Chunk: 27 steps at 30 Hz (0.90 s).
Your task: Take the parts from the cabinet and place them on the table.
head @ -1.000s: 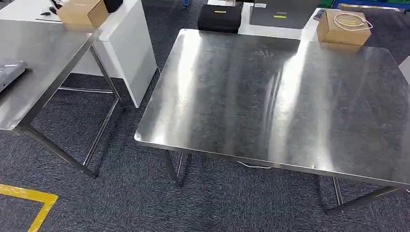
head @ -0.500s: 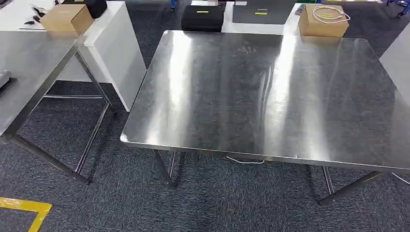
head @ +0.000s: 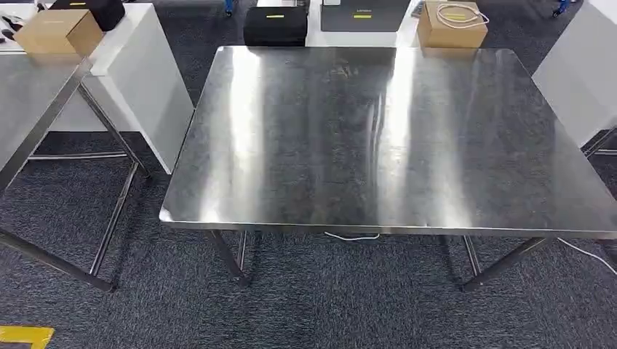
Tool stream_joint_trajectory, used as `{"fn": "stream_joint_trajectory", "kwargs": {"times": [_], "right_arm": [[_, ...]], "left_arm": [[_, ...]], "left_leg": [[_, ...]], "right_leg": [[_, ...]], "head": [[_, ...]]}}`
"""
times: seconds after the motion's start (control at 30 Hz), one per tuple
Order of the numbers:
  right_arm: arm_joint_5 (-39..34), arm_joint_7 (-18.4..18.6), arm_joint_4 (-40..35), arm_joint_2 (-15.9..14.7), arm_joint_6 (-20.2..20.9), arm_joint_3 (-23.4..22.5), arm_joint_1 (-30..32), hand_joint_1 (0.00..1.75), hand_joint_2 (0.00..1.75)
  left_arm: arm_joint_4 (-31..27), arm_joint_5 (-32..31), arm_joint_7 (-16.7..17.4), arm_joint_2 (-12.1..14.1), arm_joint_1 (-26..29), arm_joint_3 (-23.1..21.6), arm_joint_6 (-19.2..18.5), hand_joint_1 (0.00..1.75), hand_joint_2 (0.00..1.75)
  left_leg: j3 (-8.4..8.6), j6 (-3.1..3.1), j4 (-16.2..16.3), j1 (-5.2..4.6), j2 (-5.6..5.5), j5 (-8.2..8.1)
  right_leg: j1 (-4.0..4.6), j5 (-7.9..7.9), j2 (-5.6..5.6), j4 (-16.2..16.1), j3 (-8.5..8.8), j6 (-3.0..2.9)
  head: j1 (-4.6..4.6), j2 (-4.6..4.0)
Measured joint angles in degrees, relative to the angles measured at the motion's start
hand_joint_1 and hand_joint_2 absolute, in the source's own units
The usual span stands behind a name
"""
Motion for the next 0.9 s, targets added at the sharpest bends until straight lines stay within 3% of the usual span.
{"fn": "stream_joint_trajectory", "kwargs": {"times": [0.03, 0.1, 0.13, 0.17, 0.2, 0.23, 0.3, 0.33, 0.37, 0.4, 0.47, 0.5, 0.53, 0.57, 0.63, 0.67, 0.7, 0.77, 0.83, 0.87, 0.9], "right_arm": [[0.0, 0.0, 0.0, -0.1, -0.1, 0.0, 0.0, 0.00, 0.00], [0.0, 0.0, 0.0, -0.2, -0.3, 0.0, -0.3, 0.00, 0.00], [0.1, 0.0, 0.0, -0.4, -0.3, 0.0, -0.4, 0.00, 0.00], [0.2, -0.1, 0.0, -0.4, -0.2, 0.0, -0.3, 0.00, 0.00], [0.5, -0.3, 0.0, -0.4, 0.0, 0.1, -0.1, 0.00, 0.00], [0.8, -0.4, 0.0, -0.5, 0.2, 0.2, 0.0, 0.00, 0.00], [1.1, -0.4, 0.0, -0.8, 0.7, 0.7, -0.1, 0.00, 0.00], [1.1, -0.4, 0.0, -0.8, 0.8, 0.9, -0.2, 0.00, 0.00], [1.1, -0.4, 0.0, -0.8, 0.8, 1.0, -0.3, 0.00, 0.00], [1.1, -0.4, 0.0, -0.8, 0.8, 1.1, -0.3, 0.00, 0.00], [1.1, -0.4, 0.0, -0.9, 0.8, 1.2, -0.3, 0.00, 0.00], [1.1, -0.4, 0.0, -0.9, 0.8, 1.3, -0.3, 0.00, 0.00], [1.1, -0.4, 0.0, -0.9, 0.8, 1.4, -0.3, 0.00, 0.00], [1.2, -0.4, 0.1, -0.9, 0.8, 1.4, -0.3, 0.00, 0.00], [1.1, -0.4, 0.1, -0.9, 0.9, 1.4, -0.3, 0.00, 0.00], [1.1, -0.4, 0.1, -0.9, 1.1, 1.4, -0.2, 0.00, 0.00], [1.1, -0.4, 0.1, -0.9, 1.3, 1.4, -0.1, 0.00, 0.00], [1.0, -0.4, 0.1, -0.8, 1.5, 1.4, 0.0, 0.00, 0.00], [0.8, -0.7, 0.2, -0.6, 2.0, 1.5, -0.1, 0.00, 0.00], [0.6, -0.8, 0.2, -0.6, 2.3, 1.4, -0.1, 0.00, 0.00], [0.5, -0.9, 0.2, -0.6, 3.0, 1.4, -0.1, 0.00, 1.75]], "left_arm": [[0.0, -0.1, 0.0, 0.0, -0.1, 0.0, 0.0, 0.00, 0.00], [0.0, -0.5, 0.2, 0.0, -0.1, 0.0, -0.3, 0.00, 0.00], [0.0, -0.5, 0.5, 0.0, 0.0, 0.0, -0.4, 0.00, 0.00], [0.0, -0.3, 1.0, 0.0, 0.0, 0.0, -0.2, 0.00, 0.00], [0.0, 0.3, 1.5, 0.0, 0.0, 0.0, 0.1, 0.00, 0.00], [0.0, 0.8, 1.8, 0.0, 0.0, 0.0, 0.7, 0.00, 0.00], [0.0, 1.8, 2.2, -0.2, 0.0, 0.3, 2.2, 0.00, 0.00], [0.0, 2.1, 2.4, -0.3, 0.0, 0.4, 2.8, 0.00, 0.00], [0.0, 2.4, 2.5, -0.3, 0.0, 0.5, 3.1, 0.00, 0.00], [0.0, 2.4, 2.5, -0.4, 0.0, 0.6, 3.2, 0.00, 0.00], [0.0, 2.4, 2.5, -0.6, 0.0, 0.9, 3.4, 0.00, 0.00], [0.0, 2.4, 2.6, -0.6, 0.1, 0.9, 3.5, 0.00, 0.00], [0.0, 2.5, 2.6, -0.6, 0.1, 1.1, 3.5, 0.00, 0.00], [0.0, 2.7, 2.6, -0.6, 0.1, 1.2, 3.5, 0.00, 0.00], [0.0, 3.1, 3.1, -0.6, 0.1, 1.5, 3.7, 0.00, 0.00], [0.0, 3.0, 3.7, -0.6, 0.1, 1.6, 3.7, 0.00, 0.00], [0.0, 2.9, 4.3, -0.6, 0.1, 1.7, 3.7, 0.00, 0.00], [0.0, 3.3, 4.8, -0.6, 0.1, 1.8, 3.7, 0.00, 0.00], [0.0, 4.5, 4.9, -0.6, 0.0, 2.3, 3.9, 0.00, 0.00], [0.0, 4.9, 4.9, -0.6, -0.1, 2.6, 4.2, 0.00, 0.00], [0.0, 5.1, 4.8, -0.6, -0.1, 2.9, 4.7, 0.00, 0.00]], "left_leg": [[0.23, 0.01, -0.5, -0.49, 0.13, 0.27], [-0.25, 0.30, -0.5, -0.63, 0.74, 0.50], [-0.35, 0.31, -0.5, -0.70, 1.13, 0.50], [-0.53, 0.28, -0.4, -0.75, 1.43, 0.53], [-0.62, 0.10, -0.4, -0.75, 1.56, 0.64], [-0.70, 0.01, -0.4, -0.69, 1.60, 0.70], [-0.93, -0.28, 0.2, -0.61, 1.69, 0.66], [-1.18, -0.76, 0.9, -0.83, 1.76, 0.44], [-1.33, -1.33, 1.2, -1.12, 1.76, 0.03], [-1.27, -1.69, 1.2, -1.15, 1.75, 0.07], [-1.31, -2.30, 1.1, -0.80, 1.79, 0.37], [-1.51, -2.55, 1.4, -0.60, 1.80, 0.22], [-2.13, -3.02, 2.9, -0.36, 1.52, -1.24], [-3.55, -3.44, 6.6, -0.10, 1.50, -4.10], [-7.59, -4.05, 16.0, 0.14, 1.46, -8.87], [-9.08, -4.19, 19.4, 0.18, 1.47, -9.99], [-9.31, -4.24, 20.1, 0.26, 1.47, -9.67], [-5.87, -4.06, 13.9, 0.45, 1.47, -5.77], [0.10, -3.48, 2.7, 0.51, 1.16, -1.51], [0.43, -3.30, 2.0, 0.07, 0.94, -2.13], [0.15, -3.12, 1.8, 0.01, 1.05, -1.84]], "right_leg": [[-0.12, -1.04, -1.14, 1.6, -1.06, -0.09], [-0.38, -5.24, -1.74, 10.2, -5.28, -0.79], [-0.58, -6.77, -1.93, 14.3, -7.26, -0.80], [-0.70, -7.64, -2.13, 17.7, -8.86, -0.35], [-0.86, -7.20, -2.28, 17.5, -8.63, 0.28], [-1.01, -5.90, -2.39, 14.8, -6.98, 1.07], [-1.49, -2.14, -2.86, 4.1, -0.99, 2.40], [-1.79, -1.42, -3.79, -0.9, 1.62, 2.26], [-1.25, -1.11, -3.47, -0.7, 1.13, 1.48], [-1.31, -1.03, -3.28, -0.5, 0.98, 0.87], [-0.97, -0.79, -3.22, -0.5, 0.84, 0.26], [-1.88, -0.41, -3.19, -0.7, 1.08, -0.31], [-1.91, -0.18, -3.03, -0.7, 1.40, -0.63], [-1.88, -0.02, -3.06, -0.7, 1.31, -0.98], [-1.65, 0.04, -3.05, -0.7, 0.96, -1.08], [-1.58, 0.04, -3.05, -0.6, 0.79, -1.09], [-1.56, 0.04, -3.03, -0.5, 0.72, -1.08], [-1.55, 0.04, -2.86, -0.5, 0.84, -1.05], [-1.55, 0.06, -2.55, -0.5, 1.05, -0.97], [-0.87, 0.11, -2.55, -0.4, 0.79, -0.64], [-0.83, 0.04, -2.55, -0.2, 0.47, -0.42]], "head": [[0.04, 0.00], [0.61, 0.00], [0.44, 0.00], [0.57, 0.00], [0.64, 0.00], [0.64, 0.00], [0.61, 0.00], [0.75, 0.00], [0.77, 0.00], [0.46, 0.00], [0.53, 0.00], [0.61, 0.00], [0.44, 0.00], [0.00, 0.00], [0.00, 0.00], [0.02, 0.00], [0.05, 0.00], [0.02, 0.00], [0.02, 0.00], [0.05, 0.00], [0.09, 0.00]]}}
